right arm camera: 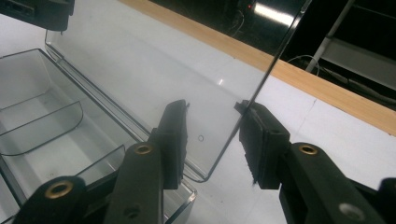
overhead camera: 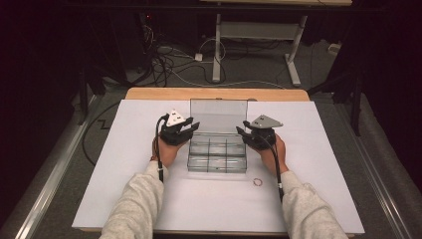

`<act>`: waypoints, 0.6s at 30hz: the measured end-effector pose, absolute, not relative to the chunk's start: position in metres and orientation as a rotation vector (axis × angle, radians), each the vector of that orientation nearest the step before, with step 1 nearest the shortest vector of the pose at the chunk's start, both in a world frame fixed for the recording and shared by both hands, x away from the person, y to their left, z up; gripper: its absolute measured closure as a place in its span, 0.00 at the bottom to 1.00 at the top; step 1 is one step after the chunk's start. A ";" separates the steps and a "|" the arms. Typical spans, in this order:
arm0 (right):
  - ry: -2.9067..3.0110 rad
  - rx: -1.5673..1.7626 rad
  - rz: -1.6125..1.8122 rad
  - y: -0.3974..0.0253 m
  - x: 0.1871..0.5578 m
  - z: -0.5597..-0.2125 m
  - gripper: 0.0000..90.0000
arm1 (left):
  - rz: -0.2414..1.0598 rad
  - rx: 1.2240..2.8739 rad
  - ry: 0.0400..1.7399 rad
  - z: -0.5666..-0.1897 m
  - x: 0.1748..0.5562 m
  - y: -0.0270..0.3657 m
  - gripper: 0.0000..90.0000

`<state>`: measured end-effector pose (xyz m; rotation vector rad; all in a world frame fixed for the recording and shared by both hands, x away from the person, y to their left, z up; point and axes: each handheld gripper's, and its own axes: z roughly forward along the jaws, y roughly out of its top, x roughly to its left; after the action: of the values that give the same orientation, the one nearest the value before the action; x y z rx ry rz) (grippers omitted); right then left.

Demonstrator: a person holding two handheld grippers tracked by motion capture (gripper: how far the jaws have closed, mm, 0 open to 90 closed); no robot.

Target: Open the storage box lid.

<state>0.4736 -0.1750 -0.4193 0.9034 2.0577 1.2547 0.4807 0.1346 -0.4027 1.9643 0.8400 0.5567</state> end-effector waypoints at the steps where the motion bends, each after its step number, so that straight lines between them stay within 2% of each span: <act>1: 2.064 0.910 1.251 -0.175 0.474 -0.420 0.69 | 0.549 1.966 0.844 -0.404 0.481 0.135 0.69; 18: 2.068 0.958 1.256 -0.176 0.475 -0.425 0.65 | 0.470 1.962 0.891 -0.414 0.481 0.141 0.70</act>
<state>0.4748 -0.1761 -0.4249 0.9585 2.0676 1.2565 0.4814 0.1414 -0.4140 1.9618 0.8906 0.4702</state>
